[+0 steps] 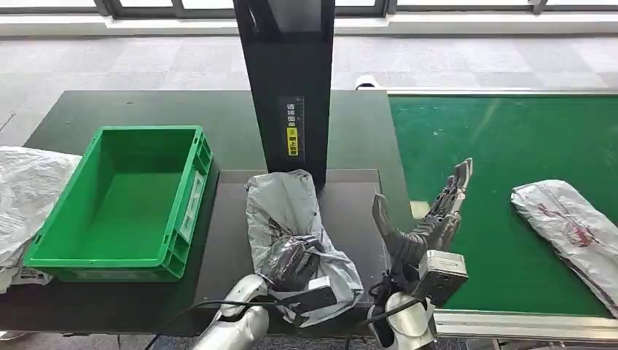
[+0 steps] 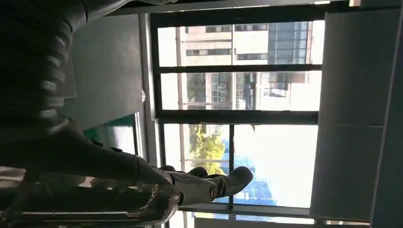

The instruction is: Moved the parcel from conveyor to table for the left to box.

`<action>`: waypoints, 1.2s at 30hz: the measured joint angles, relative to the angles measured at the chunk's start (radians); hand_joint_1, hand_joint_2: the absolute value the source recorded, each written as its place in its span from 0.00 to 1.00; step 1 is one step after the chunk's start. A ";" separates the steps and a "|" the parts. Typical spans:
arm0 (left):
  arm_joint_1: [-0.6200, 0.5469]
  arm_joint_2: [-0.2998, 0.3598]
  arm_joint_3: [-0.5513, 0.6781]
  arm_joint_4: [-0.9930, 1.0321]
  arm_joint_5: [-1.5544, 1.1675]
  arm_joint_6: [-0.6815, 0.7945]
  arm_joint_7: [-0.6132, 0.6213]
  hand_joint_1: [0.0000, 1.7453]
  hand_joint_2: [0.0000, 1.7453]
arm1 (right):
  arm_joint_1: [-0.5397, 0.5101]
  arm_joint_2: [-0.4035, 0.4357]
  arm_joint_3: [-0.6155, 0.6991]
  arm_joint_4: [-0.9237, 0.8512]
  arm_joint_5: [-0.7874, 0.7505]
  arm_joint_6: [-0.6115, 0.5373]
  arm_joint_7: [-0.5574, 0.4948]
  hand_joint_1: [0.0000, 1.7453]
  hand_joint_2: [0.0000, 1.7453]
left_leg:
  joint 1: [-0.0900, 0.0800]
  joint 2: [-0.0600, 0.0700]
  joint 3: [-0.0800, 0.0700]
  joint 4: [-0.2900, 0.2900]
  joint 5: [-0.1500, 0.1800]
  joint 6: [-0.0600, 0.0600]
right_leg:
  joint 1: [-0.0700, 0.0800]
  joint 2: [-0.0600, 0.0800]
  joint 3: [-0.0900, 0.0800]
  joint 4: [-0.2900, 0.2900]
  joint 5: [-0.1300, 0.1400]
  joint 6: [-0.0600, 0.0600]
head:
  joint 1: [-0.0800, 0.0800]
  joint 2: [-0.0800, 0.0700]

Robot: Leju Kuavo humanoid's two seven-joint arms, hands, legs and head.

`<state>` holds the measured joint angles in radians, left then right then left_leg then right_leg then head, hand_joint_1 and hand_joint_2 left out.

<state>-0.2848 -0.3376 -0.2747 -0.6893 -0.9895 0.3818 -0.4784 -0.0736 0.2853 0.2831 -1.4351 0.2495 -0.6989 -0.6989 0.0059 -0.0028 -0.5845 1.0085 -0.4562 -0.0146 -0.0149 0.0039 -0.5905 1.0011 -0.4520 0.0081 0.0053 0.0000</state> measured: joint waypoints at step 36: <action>0.129 0.021 0.085 -1.033 -0.504 0.319 0.301 1.00 1.00 | -0.006 0.000 0.010 0.041 0.002 0.001 0.000 0.00 1.00 | 0.001 -0.001 -0.001 0.000 0.001 0.000 | 0.000 -0.001 0.000 0.001 0.000 0.000 | 0.000 0.000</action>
<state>-0.1560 -0.3162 -0.1892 -1.7228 -1.4939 0.7012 -0.1774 -0.0791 0.2850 0.2934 -1.3943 0.2518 -0.6977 -0.6985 0.0067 -0.0036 -0.5856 1.0085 -0.4556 -0.0149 -0.0144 0.0031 -0.5909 1.0017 -0.4521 0.0079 0.0053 0.0000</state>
